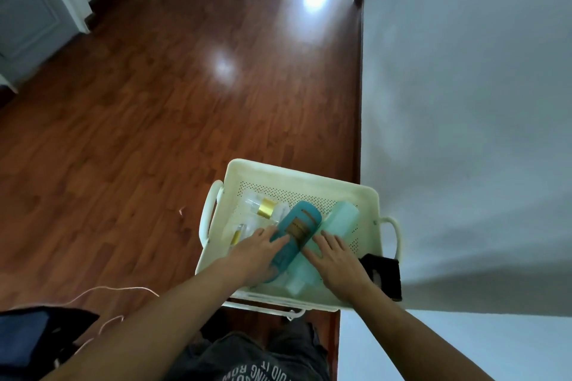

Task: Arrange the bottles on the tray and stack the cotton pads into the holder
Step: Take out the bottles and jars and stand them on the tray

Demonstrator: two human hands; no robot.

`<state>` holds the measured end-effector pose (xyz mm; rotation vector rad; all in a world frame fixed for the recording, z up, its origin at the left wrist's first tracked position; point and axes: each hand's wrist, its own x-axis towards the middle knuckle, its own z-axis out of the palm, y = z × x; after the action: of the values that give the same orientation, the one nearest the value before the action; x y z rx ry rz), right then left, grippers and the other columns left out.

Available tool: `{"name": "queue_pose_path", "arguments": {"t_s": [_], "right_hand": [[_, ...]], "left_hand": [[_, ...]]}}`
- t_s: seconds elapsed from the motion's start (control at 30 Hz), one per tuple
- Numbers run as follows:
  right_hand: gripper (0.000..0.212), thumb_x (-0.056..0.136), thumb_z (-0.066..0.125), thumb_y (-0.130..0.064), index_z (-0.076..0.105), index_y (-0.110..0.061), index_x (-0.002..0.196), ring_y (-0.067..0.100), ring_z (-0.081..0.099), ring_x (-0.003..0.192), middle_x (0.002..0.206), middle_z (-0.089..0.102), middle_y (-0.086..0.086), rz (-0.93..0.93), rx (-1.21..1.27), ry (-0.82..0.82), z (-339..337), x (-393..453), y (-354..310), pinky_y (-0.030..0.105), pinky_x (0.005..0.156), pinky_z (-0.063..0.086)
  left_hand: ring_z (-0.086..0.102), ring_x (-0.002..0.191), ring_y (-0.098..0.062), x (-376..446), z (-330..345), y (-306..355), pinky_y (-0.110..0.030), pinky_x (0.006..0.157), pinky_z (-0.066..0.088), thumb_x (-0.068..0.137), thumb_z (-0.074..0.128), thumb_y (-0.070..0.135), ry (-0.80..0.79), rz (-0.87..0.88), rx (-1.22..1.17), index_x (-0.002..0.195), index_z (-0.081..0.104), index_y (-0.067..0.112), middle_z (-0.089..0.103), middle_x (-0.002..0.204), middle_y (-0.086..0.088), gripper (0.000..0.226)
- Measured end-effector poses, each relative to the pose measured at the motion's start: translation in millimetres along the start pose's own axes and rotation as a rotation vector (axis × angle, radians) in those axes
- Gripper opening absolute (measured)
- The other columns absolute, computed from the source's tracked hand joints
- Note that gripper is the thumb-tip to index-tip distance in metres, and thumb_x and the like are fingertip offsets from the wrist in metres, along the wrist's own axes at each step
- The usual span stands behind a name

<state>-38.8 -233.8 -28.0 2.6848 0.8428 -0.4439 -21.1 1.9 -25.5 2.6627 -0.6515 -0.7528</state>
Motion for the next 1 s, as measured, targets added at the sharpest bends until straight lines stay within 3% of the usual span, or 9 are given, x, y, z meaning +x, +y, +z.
{"name": "queue_pose_path", "arguments": {"t_s": [0.13,0.3,0.57,0.63,0.7,0.8,1.0], "right_hand": [[0.074,0.087,0.067,-0.02,0.032,-0.025,0.153,0.044,0.031,0.145,0.155,0.035,0.025,0.023,-0.008,0.02,5,-1,-6,0.06,0.116,0.029],[0.075,0.09,0.065,-0.024,0.023,-0.029,0.151,0.045,0.019,0.149,0.159,0.026,0.024,0.082,-0.016,-0.021,5,4,-14,0.068,0.115,0.02],[0.078,0.083,0.073,-0.022,0.031,-0.034,0.147,0.048,0.02,0.149,0.158,0.031,0.025,0.118,0.04,-0.064,2,5,-20,0.078,0.107,0.023],[0.078,0.087,0.07,-0.019,0.025,-0.035,0.149,0.048,0.013,0.15,0.159,0.025,0.024,0.103,0.028,-0.068,1,7,-18,0.079,0.109,0.015],[0.078,0.09,0.066,-0.02,0.019,-0.036,0.149,0.046,0.008,0.151,0.161,0.02,0.022,0.091,0.031,-0.066,0,7,-14,0.077,0.111,0.011],[0.084,0.086,0.07,-0.021,0.017,-0.037,0.15,0.043,0.01,0.152,0.162,0.019,0.019,0.095,0.056,-0.056,-6,5,-8,0.072,0.114,0.016],[0.081,0.076,0.078,-0.043,0.033,-0.035,0.143,0.032,0.027,0.147,0.155,0.034,0.002,0.19,0.28,0.084,-38,4,20,0.055,0.114,0.036]], "left_hand": [[0.024,0.143,-0.025,1,0,-3,-0.049,0.111,0.04,0.093,0.057,0.037,0.001,-0.007,-0.036,0.159,0.02,0.03,0.019,0.161,-0.002,0.076],[0.025,0.143,-0.023,5,1,-8,-0.043,0.112,0.037,0.092,0.061,0.037,0.006,0.012,-0.042,0.159,0.02,0.03,0.02,0.16,0.0,0.079],[0.028,0.141,-0.021,4,3,-14,-0.042,0.112,0.039,0.09,0.065,0.041,0.03,-0.003,-0.078,0.159,0.02,0.032,0.024,0.157,0.001,0.083],[0.028,0.14,-0.021,4,3,-13,-0.042,0.111,0.04,0.09,0.065,0.041,0.029,-0.005,-0.081,0.159,0.02,0.033,0.024,0.157,0.002,0.083],[0.029,0.14,-0.021,4,2,-13,-0.042,0.111,0.04,0.089,0.065,0.041,0.032,-0.008,-0.08,0.159,0.02,0.033,0.024,0.157,0.002,0.083],[0.03,0.14,-0.022,3,3,-15,-0.042,0.111,0.039,0.088,0.063,0.04,0.035,0.005,-0.072,0.158,0.022,0.032,0.025,0.157,0.0,0.081],[0.03,0.14,-0.022,3,4,-17,-0.043,0.111,0.039,0.089,0.061,0.045,0.039,0.018,-0.048,0.158,0.022,0.033,0.024,0.157,-0.001,0.081]]}}
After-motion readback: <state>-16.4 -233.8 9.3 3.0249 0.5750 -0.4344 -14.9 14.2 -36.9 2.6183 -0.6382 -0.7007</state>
